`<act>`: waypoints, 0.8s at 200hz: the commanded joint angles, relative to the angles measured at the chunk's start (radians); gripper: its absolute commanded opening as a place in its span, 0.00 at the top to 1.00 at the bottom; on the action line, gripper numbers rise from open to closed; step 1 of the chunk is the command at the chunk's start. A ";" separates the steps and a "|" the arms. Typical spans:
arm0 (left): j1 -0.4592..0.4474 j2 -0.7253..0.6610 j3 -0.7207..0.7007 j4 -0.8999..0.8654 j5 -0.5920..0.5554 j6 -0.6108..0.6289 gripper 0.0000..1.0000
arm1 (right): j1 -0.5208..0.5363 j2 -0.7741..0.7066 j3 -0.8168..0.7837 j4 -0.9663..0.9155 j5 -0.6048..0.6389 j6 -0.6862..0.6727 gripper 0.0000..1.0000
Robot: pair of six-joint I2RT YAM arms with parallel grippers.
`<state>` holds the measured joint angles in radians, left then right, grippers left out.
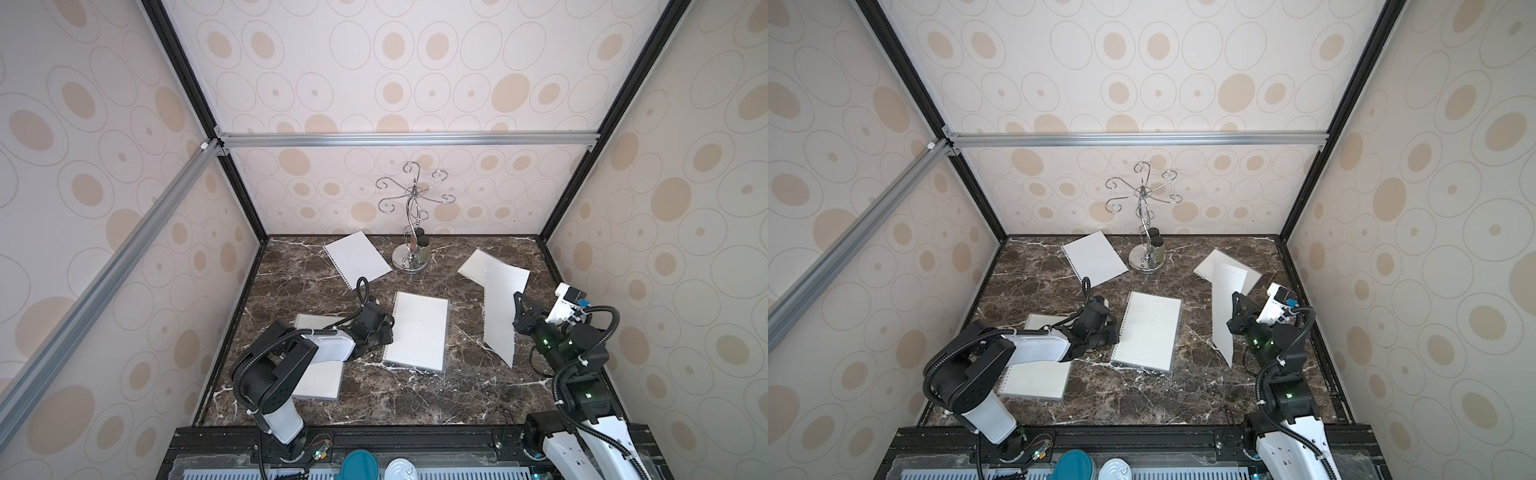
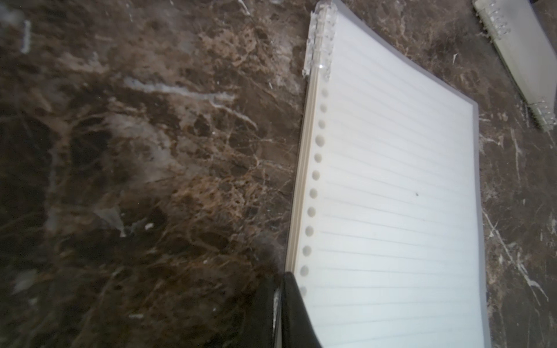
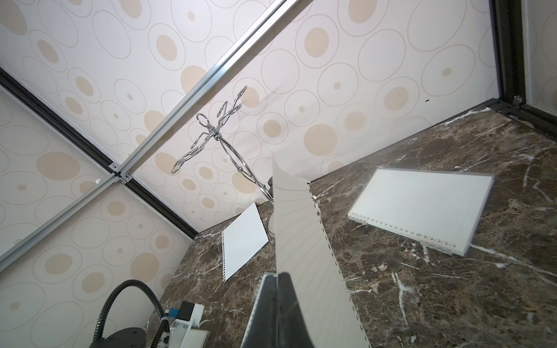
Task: Tear off pages from different notebooks
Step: Adjust the notebook at the center of the board.
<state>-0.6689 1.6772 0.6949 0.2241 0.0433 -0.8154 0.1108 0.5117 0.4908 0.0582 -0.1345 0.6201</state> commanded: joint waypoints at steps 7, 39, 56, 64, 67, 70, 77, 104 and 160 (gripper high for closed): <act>-0.034 -0.039 0.009 -0.012 0.028 -0.001 0.91 | -0.003 0.130 -0.004 0.142 -0.011 0.015 1.00; -0.052 -0.080 -0.042 0.024 0.054 -0.014 0.90 | -0.003 0.356 0.045 0.304 -0.103 0.045 1.00; -0.060 -0.092 -0.047 0.013 0.060 -0.013 0.92 | 0.004 0.428 0.078 0.362 -0.157 0.052 1.00; -0.061 -0.116 -0.048 -0.011 0.040 -0.013 0.92 | 0.020 0.450 0.098 0.368 -0.158 0.049 1.00; -0.060 -0.128 -0.047 -0.024 0.028 -0.010 0.92 | 0.030 0.456 0.108 0.366 -0.153 0.045 1.00; -0.059 -0.142 -0.047 -0.039 0.012 -0.005 0.92 | 0.041 0.461 0.117 0.359 -0.146 0.038 1.00; -0.060 -0.179 -0.039 -0.083 -0.028 0.009 0.92 | 0.073 0.472 0.141 0.342 -0.125 0.018 1.00; -0.053 -0.340 0.008 -0.278 -0.229 0.055 0.90 | 0.163 0.536 0.196 0.358 -0.098 -0.004 1.00; 0.010 -0.589 0.052 -0.568 -0.585 0.086 0.78 | 0.384 0.729 0.338 0.416 -0.060 -0.026 1.00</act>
<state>-0.6865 1.1538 0.7338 -0.1490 -0.2947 -0.7532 0.4221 1.1698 0.7597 0.4221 -0.2115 0.6197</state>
